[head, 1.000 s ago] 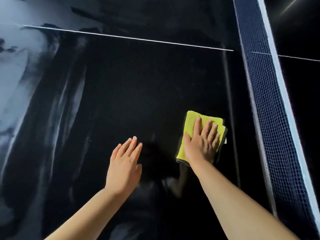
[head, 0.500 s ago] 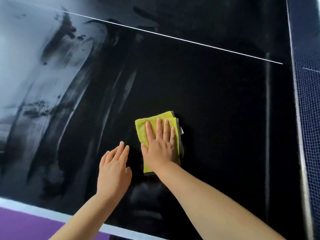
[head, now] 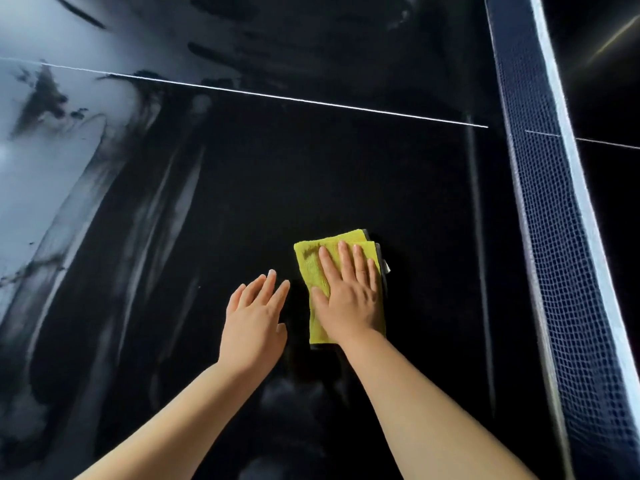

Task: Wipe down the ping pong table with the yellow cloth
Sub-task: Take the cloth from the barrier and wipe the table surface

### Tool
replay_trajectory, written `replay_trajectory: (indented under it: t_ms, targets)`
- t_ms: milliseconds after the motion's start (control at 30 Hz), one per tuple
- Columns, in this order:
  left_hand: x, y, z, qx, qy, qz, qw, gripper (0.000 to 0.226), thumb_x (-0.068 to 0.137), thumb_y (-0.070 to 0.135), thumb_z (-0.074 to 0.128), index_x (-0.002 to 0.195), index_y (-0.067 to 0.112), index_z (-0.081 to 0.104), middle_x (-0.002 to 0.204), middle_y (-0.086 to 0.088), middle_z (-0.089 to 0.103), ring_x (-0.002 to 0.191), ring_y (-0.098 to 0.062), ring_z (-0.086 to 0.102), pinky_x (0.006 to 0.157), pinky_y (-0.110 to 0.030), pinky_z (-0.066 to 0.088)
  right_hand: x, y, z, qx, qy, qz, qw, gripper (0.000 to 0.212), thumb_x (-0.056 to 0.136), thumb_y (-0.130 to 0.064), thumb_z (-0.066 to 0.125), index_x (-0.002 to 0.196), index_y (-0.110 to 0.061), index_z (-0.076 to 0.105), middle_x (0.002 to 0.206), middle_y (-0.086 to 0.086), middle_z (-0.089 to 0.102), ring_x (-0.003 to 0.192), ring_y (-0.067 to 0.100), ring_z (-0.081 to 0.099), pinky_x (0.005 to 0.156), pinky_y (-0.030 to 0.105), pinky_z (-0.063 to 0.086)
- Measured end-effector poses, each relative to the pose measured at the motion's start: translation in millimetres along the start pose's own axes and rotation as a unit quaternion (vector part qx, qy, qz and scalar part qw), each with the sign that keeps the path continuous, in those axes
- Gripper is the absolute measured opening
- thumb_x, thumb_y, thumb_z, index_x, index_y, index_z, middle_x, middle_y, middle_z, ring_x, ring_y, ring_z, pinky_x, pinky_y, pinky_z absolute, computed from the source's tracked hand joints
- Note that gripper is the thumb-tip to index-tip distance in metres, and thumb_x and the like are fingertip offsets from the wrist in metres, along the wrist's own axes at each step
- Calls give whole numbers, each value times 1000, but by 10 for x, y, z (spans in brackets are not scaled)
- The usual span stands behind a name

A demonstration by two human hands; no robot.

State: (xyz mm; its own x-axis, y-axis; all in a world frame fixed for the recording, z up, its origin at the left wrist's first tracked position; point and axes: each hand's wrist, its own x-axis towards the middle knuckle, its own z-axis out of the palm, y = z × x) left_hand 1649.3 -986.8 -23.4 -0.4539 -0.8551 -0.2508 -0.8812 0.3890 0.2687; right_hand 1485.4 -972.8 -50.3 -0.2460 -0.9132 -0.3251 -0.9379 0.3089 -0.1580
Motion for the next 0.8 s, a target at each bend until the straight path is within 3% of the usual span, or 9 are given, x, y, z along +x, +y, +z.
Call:
replay_trajectory:
  t_ms: [100, 267, 433, 633, 800]
  targets:
    - [245, 313, 95, -21, 1, 29, 999, 71, 88, 27, 58, 148, 26, 22, 156, 1, 13, 145, -18, 9, 114, -32, -3, 119, 622, -167, 3, 20, 44, 999, 69, 98, -53, 31, 151, -38, -12, 162, -3, -17, 148, 20, -20, 119, 42, -15]
    - [600, 743, 254, -57, 17, 56, 997, 73, 84, 36, 66, 146, 22, 31, 152, -1, 28, 141, -20, 24, 114, -34, 10, 327, 1625, -364, -1, 51, 137, 989, 68, 98, -51, 32, 153, -38, -4, 163, -5, -13, 149, 18, -15, 120, 39, -12]
    - [855, 895, 295, -82, 32, 46, 995, 90, 80, 32, 71, 150, 18, 17, 155, -2, 18, 141, -17, 23, 114, -31, 10, 526, 2396, -564, 0, 71, 237, 969, 65, 99, -47, 31, 154, -37, -2, 163, -2, -10, 149, 17, -12, 121, 41, -8]
    - [879, 721, 261, -133, 65, -19, 989, 104, 78, 26, 74, 150, 16, 1, 156, -6, 16, 140, -22, 22, 115, -37, 15, 664, 2242, -550, -16, 50, 251, 967, 65, 101, -44, 30, 153, -37, -8, 163, 1, -15, 149, 21, -16, 120, 43, -10]
    - [778, 449, 201, -137, 104, -95, 981, 98, 76, 22, 76, 149, 9, 11, 156, -15, 13, 138, -29, 21, 112, -39, 13, 837, 1492, -478, -55, 35, 170, 983, 66, 101, -49, 25, 152, -36, -13, 162, 2, -17, 148, 24, -18, 120, 45, -10]
